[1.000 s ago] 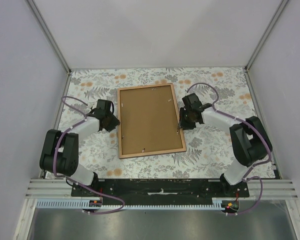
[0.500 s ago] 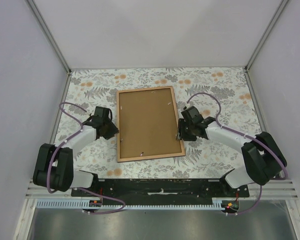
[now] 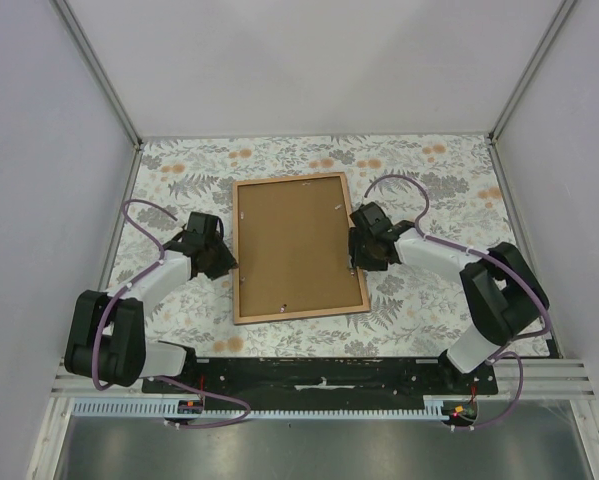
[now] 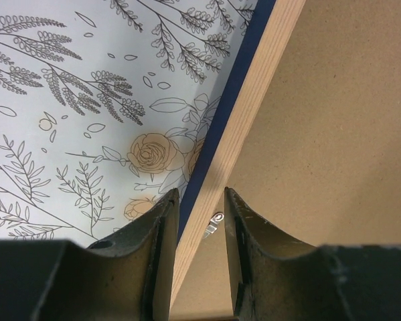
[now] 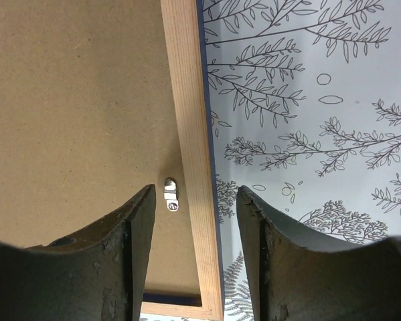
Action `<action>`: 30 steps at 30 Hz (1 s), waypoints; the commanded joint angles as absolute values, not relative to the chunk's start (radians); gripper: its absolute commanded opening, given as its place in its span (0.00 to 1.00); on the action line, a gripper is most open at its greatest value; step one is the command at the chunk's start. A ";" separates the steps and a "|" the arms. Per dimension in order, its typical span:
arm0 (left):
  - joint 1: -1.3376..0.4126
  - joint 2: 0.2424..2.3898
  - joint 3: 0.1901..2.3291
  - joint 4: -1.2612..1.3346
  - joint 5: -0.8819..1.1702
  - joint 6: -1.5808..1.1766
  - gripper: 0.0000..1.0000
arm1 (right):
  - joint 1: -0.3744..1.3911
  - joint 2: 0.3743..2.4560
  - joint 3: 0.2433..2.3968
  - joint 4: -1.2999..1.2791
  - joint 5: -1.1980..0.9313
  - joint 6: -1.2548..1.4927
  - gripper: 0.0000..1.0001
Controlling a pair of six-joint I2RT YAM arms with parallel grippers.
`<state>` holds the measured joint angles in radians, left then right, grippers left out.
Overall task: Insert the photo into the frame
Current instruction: Press the fastener onto the backboard.
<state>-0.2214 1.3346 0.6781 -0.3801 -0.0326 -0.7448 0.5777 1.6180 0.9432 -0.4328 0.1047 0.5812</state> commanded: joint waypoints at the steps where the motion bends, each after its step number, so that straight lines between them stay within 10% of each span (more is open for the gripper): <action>1: -0.225 1.341 0.709 -0.379 -0.014 -0.703 0.40 | 0.587 1.634 1.002 -0.457 0.153 0.572 0.58; 30: -0.225 1.348 0.692 -0.364 -0.011 -0.713 0.40 | 0.618 1.671 1.009 -0.494 0.175 0.583 0.37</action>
<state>-0.2214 1.3483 0.6781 -0.3801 -0.0162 -0.7387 0.6121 1.6802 0.9958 -0.4816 0.1455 0.5766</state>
